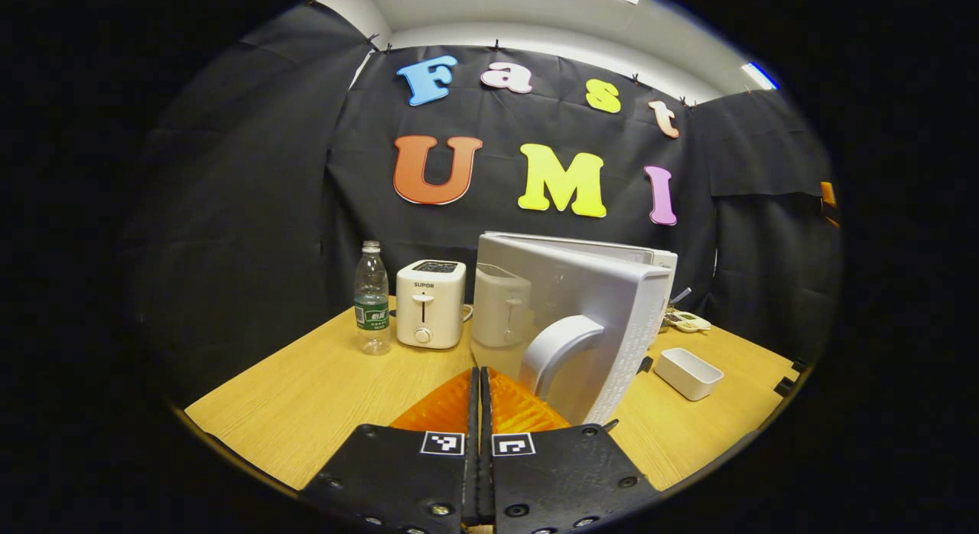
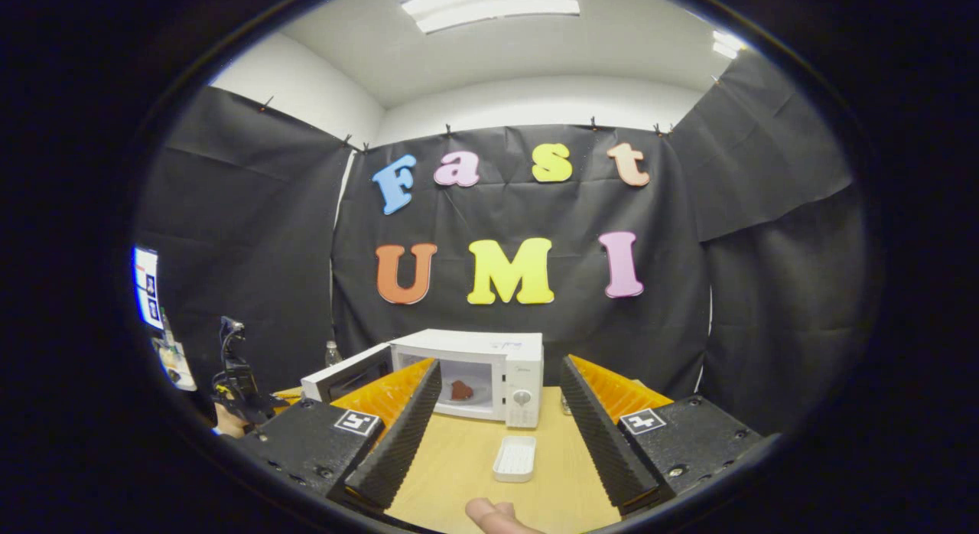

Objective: Open the microwave oven with the left hand, put the food in, and close the microwave oven.

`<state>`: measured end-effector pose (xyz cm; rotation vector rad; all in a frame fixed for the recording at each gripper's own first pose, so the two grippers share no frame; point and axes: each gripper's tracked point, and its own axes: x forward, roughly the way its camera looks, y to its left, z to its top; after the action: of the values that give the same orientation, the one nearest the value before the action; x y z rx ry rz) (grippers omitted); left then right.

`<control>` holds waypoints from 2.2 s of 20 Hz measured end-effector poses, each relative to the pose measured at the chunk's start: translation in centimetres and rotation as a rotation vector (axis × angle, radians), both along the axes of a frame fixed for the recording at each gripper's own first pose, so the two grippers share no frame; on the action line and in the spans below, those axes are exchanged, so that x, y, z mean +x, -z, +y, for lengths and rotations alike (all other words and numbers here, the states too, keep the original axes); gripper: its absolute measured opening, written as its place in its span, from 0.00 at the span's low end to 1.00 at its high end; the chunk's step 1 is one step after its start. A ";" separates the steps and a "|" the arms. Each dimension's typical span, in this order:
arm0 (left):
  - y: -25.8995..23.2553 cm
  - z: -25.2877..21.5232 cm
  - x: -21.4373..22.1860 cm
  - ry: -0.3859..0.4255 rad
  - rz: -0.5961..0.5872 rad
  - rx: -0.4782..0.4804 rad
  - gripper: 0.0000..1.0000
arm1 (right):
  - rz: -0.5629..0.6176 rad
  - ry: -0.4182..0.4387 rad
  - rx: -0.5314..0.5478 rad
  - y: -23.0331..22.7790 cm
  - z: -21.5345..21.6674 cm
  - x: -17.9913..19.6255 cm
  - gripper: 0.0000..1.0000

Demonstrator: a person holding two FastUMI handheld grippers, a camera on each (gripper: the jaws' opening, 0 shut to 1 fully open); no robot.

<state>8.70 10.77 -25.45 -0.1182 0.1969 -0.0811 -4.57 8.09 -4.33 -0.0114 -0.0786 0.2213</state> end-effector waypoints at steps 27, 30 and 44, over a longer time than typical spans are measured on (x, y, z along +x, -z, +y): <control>0.7 -19.4 12.1 0.234 0.004 0.019 0.00 | 0.015 0.081 0.068 2.5 -10.7 -0.9 0.99; 0.6 -21.8 14.0 0.238 0.002 0.020 0.00 | 0.037 0.092 0.077 3.4 -12.1 0.0 0.99; 0.8 -26.0 25.3 0.103 0.036 0.002 0.00 | 0.033 0.081 0.083 5.0 -14.5 3.0 0.99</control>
<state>34.01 -15.28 -26.27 -0.1078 0.2386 -0.1814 -1.58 -6.38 -9.37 0.0714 -0.0538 0.1370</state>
